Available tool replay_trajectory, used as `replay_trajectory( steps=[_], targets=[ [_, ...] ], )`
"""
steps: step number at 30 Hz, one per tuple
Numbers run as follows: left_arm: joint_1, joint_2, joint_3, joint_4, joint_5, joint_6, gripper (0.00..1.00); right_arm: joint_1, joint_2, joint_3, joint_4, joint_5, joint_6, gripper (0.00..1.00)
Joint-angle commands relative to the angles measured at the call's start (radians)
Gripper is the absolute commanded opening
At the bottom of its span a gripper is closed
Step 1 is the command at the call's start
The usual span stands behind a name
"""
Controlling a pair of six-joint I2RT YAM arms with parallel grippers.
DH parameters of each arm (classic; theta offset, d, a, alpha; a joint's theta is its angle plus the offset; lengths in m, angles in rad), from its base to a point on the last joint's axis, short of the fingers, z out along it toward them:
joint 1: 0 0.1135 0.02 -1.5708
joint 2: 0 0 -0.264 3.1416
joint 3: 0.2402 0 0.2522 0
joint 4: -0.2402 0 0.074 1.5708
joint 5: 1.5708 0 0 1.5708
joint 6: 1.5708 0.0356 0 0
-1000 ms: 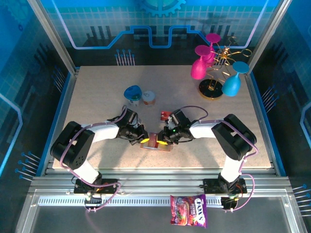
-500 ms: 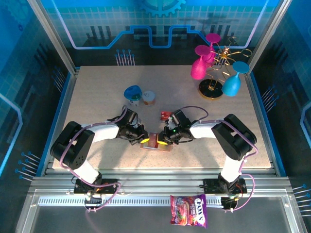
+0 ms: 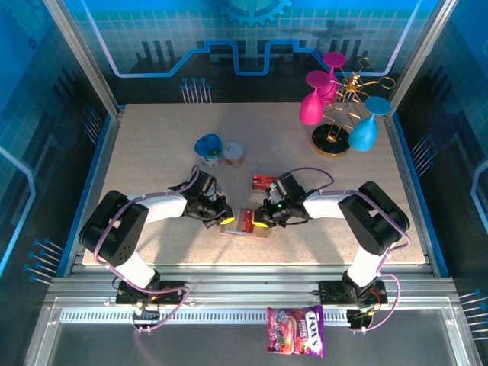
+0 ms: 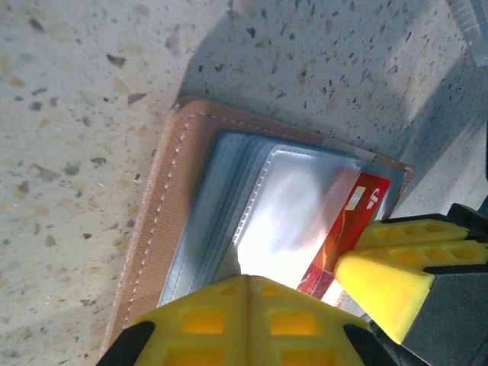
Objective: Take the credit cards out of the card holder
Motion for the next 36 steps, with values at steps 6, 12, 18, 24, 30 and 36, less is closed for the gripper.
replay_trajectory(
  steps=[6, 12, 18, 24, 30, 36],
  targets=[
    [-0.005, 0.017, 0.008, -0.048, -0.033, 0.024, 0.06, -0.029, -0.06, -0.014, -0.146, 0.016, -0.08, 0.1],
    [-0.004, 0.016, 0.007, -0.046, -0.029, 0.024, 0.06, -0.034, -0.082, -0.002, -0.192, 0.027, -0.1, 0.09],
    [-0.005, 0.012, 0.005, -0.044, -0.03, 0.024, 0.06, -0.037, -0.09, 0.003, -0.208, 0.034, -0.106, 0.09],
    [-0.005, 0.007, 0.01, -0.05, -0.029, 0.026, 0.06, -0.038, -0.106, 0.007, -0.225, 0.049, -0.11, 0.08],
    [-0.005, 0.006, 0.012, -0.051, -0.029, 0.024, 0.06, -0.039, -0.11, 0.014, -0.201, 0.034, -0.091, 0.09],
    [-0.005, 0.008, 0.019, -0.052, -0.026, 0.025, 0.06, -0.029, -0.105, 0.022, -0.161, 0.004, -0.06, 0.14]
  ],
)
